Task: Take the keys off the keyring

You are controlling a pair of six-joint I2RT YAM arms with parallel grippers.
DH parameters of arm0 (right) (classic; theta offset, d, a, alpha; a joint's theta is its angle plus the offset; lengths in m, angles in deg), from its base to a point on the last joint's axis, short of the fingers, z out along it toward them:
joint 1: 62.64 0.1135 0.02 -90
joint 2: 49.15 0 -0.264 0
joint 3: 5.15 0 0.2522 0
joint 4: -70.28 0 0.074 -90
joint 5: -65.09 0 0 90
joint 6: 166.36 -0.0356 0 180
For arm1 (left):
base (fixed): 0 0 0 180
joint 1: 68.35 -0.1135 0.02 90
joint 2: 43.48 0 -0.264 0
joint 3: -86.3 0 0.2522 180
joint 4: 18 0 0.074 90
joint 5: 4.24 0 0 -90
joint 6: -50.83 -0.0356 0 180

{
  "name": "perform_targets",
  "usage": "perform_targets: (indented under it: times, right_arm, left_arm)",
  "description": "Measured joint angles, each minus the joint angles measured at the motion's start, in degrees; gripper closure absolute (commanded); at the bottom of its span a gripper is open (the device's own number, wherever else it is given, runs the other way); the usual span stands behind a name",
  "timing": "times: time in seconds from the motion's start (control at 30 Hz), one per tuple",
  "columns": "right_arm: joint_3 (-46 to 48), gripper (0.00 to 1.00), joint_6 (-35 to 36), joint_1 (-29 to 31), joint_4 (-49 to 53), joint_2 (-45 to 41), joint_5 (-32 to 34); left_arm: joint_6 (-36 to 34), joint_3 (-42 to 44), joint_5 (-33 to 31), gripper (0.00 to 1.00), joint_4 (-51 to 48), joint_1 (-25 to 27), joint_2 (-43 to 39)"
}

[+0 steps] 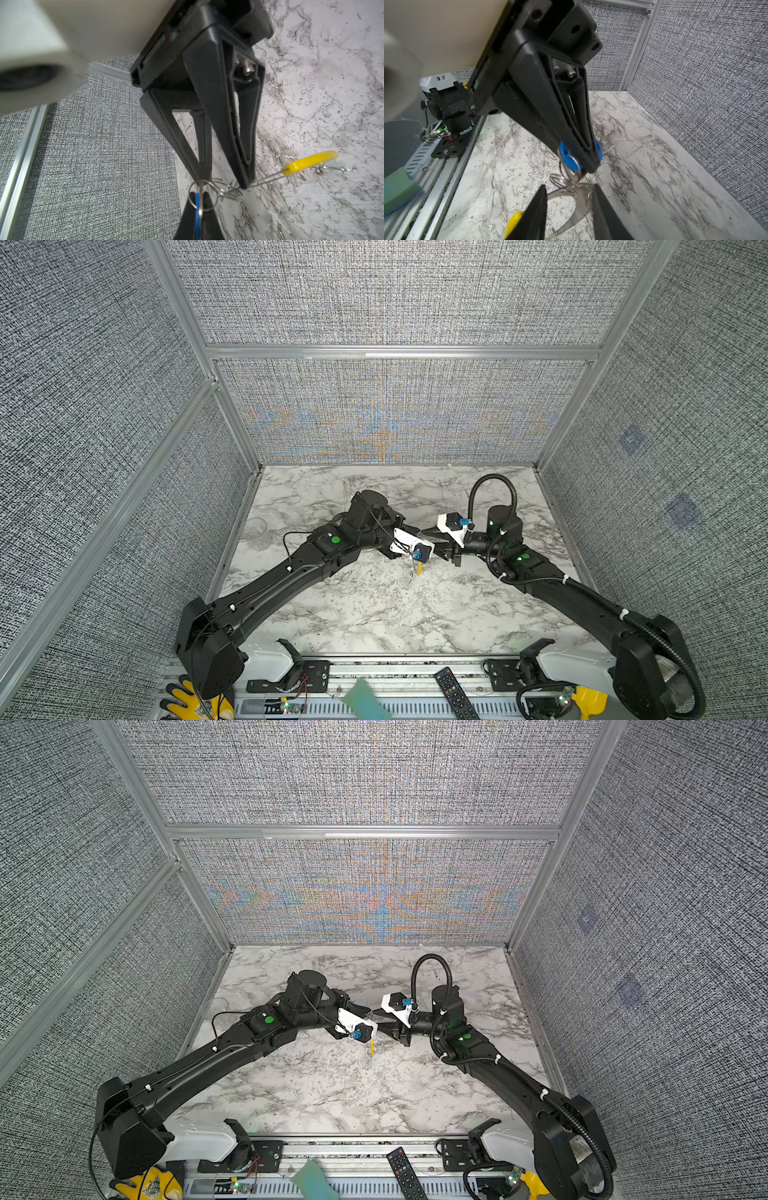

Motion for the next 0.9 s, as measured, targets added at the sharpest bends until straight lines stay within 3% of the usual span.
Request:
perform_targets:
  times: [0.4,0.9]
  right_arm:
    - [0.00,0.82,0.02,-0.02,-0.63,0.50,-1.01]
    - [0.00,0.97,0.48,-0.31,-0.24,-0.42,-1.66]
  left_arm:
    - [0.81,0.17,0.00,1.00,0.76,0.17,0.00]
    - [0.81,1.27,-0.57,1.00,0.83,0.24,-0.85]
